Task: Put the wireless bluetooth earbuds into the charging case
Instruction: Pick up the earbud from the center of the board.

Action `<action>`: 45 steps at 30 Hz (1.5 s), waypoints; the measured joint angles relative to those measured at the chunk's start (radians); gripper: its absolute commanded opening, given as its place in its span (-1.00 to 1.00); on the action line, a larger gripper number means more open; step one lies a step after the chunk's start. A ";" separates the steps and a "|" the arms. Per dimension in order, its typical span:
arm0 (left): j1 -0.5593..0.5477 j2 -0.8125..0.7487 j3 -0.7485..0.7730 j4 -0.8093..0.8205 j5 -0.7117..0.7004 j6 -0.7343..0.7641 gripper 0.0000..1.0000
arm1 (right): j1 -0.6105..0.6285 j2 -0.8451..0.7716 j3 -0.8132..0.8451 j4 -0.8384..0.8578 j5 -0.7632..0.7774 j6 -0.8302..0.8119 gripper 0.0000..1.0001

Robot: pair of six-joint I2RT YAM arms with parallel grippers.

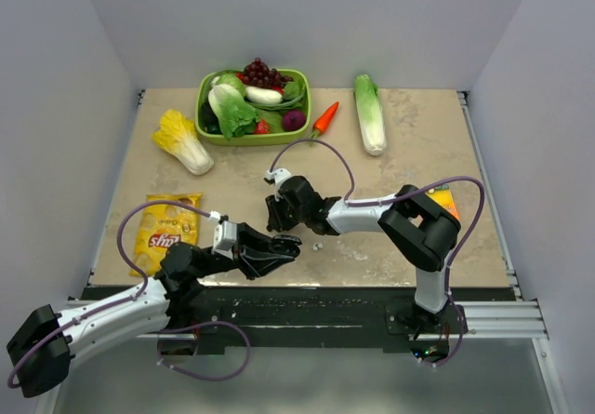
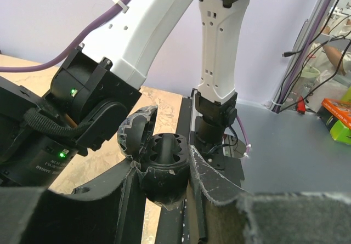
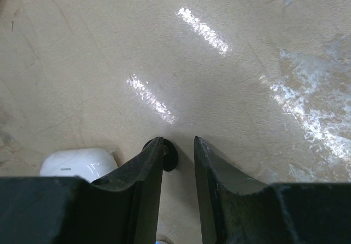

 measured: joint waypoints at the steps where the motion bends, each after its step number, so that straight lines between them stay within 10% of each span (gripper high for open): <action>1: 0.000 0.000 -0.002 0.001 0.000 0.000 -1.00 | 0.001 0.000 0.000 0.000 0.000 0.000 -0.34; 15: 0.000 0.010 -0.008 0.005 0.007 -0.006 -1.00 | 0.008 0.000 -0.013 0.021 0.001 0.001 -0.41; 30: -0.007 0.015 -0.008 0.006 0.008 -0.007 -1.00 | 0.009 -0.014 -0.042 0.055 -0.023 0.047 -1.00; 38: -0.008 0.013 -0.008 0.006 0.008 -0.007 -1.00 | 0.009 -0.038 -0.074 0.054 -0.034 0.137 -0.99; 45: -0.013 0.008 -0.012 0.010 0.008 -0.008 -1.00 | 0.013 -0.079 -0.106 0.031 -0.058 0.166 -0.55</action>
